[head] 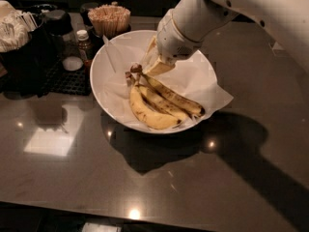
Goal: Pick banana from white bowl
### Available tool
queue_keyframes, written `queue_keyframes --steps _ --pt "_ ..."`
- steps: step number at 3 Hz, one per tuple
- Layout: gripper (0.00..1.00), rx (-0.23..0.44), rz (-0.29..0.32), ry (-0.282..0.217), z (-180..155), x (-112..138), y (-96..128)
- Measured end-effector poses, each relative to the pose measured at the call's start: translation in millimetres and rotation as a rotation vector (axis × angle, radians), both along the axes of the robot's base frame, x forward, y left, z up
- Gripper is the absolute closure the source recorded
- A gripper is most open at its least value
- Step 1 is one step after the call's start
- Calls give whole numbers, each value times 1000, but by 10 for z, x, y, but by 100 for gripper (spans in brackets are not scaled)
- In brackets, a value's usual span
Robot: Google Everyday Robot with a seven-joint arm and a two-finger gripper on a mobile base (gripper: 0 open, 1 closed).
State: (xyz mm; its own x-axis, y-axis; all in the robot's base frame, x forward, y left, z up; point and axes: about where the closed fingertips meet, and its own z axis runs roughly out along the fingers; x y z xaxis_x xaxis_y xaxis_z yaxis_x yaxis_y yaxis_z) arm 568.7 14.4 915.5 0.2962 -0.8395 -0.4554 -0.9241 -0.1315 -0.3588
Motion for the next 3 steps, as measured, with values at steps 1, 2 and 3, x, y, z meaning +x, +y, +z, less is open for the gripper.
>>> queue_keyframes --steps 1,2,3 --pt "49 29 -3 16 -44 -14 -17" --pt "41 43 -24 37 -116 15 -53" --pt "41 43 -37 46 -145 33 -72"
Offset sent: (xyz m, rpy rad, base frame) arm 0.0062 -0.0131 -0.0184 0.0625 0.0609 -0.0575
